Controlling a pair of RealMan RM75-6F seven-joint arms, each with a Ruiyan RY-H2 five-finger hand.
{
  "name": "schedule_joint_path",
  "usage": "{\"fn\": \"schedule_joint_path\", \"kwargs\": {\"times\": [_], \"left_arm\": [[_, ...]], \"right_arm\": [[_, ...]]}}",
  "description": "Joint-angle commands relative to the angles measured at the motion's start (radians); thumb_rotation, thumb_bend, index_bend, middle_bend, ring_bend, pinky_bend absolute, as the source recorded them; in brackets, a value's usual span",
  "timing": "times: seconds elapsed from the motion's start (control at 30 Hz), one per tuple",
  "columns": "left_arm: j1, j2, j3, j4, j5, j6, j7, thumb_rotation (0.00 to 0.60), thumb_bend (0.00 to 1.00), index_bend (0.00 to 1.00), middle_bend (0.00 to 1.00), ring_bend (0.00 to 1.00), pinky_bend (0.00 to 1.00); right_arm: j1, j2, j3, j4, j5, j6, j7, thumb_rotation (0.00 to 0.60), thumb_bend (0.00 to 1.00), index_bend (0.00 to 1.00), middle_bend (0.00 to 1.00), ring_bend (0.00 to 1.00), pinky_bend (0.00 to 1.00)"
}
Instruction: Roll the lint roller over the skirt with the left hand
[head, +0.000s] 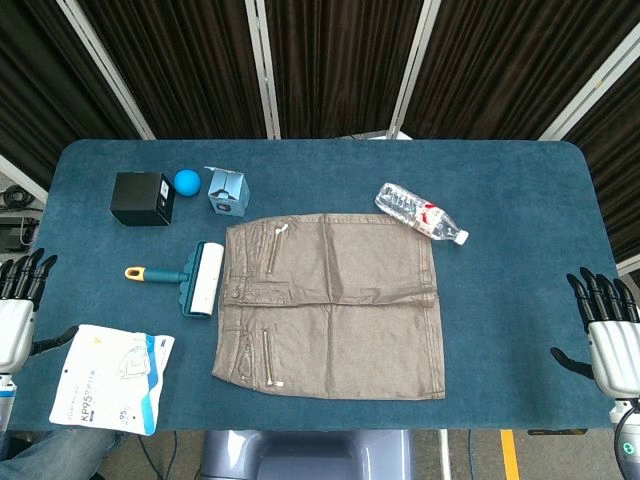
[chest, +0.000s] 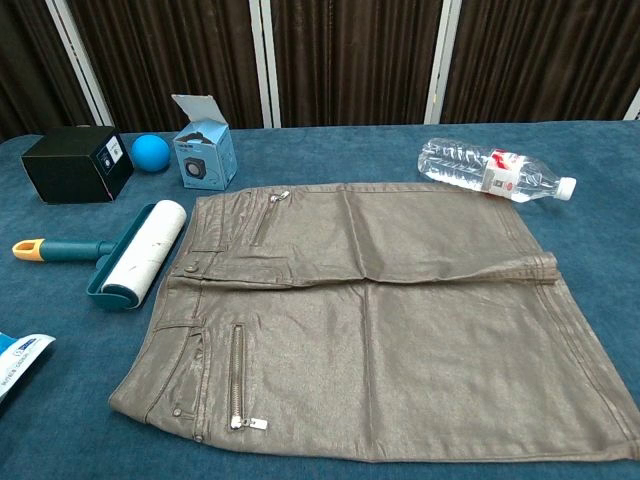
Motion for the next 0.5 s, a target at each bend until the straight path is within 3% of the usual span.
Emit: {"fn": "schedule_joint_path", "kwargs": {"times": [0.03, 0.13, 0.3, 0.4, 0.5], "left_arm": [[0.0, -0.005, -0.003, 0.008, 0.005, -0.01, 0.001, 0.6, 0.0, 0.0, 0.0, 0.0, 0.0], [-0.019, -0.006, -0.008, 0.023, 0.012, -0.051, -0.003, 0.6, 0.0, 0.0, 0.0, 0.0, 0.0], [-0.125, -0.059, -0.038, 0.122, 0.023, -0.217, -0.079, 0.6, 0.0, 0.04, 0.0, 0.0, 0.0], [-0.197, -0.131, -0.075, 0.199, -0.025, -0.331, -0.065, 0.6, 0.0, 0.07, 0.0, 0.0, 0.01], [-0.263, -0.21, -0.117, 0.261, -0.118, -0.453, -0.022, 0.6, 0.1, 0.16, 0.03, 0.0, 0.04]], "right_arm": [[0.001, -0.001, 0.001, 0.001, 0.004, -0.003, -0.001, 0.6, 0.0, 0.0, 0.0, 0.0, 0.0], [0.002, -0.004, 0.002, 0.006, 0.011, -0.007, -0.002, 0.6, 0.0, 0.0, 0.0, 0.0, 0.0], [0.006, -0.011, 0.007, 0.009, 0.026, -0.016, -0.003, 0.6, 0.0, 0.0, 0.0, 0.0, 0.0], [0.009, -0.014, 0.009, 0.008, 0.031, -0.019, -0.011, 0.6, 0.0, 0.0, 0.0, 0.0, 0.0], [0.013, -0.018, 0.01, 0.009, 0.052, -0.037, -0.016, 0.6, 0.0, 0.0, 0.0, 0.0, 0.0]]}}
